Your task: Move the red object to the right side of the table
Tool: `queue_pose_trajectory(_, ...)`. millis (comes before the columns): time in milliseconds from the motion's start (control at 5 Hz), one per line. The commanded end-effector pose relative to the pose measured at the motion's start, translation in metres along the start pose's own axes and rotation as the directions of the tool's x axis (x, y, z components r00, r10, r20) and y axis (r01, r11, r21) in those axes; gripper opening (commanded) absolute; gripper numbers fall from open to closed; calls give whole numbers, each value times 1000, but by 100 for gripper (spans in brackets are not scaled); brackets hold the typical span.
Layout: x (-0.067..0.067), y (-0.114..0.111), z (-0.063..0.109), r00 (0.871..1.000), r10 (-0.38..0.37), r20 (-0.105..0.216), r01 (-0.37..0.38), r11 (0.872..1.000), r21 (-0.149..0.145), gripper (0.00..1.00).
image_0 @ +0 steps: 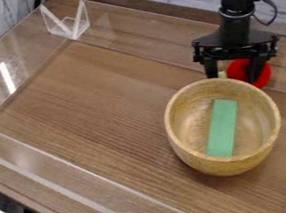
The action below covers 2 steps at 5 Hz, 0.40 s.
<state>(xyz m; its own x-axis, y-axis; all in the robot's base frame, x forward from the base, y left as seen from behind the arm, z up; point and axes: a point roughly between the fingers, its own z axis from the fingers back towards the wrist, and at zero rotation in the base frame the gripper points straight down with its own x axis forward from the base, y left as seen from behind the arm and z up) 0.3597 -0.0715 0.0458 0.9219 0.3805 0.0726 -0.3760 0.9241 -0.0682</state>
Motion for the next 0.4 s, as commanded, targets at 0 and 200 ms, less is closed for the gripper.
queue_pose_trajectory(0, 14, -2, 39, 996, 24, 83, -19, 998, -67, 100)
queue_pose_trajectory(200, 18, 2, 54, 995, 46, 93, -37, 995, -94, 100)
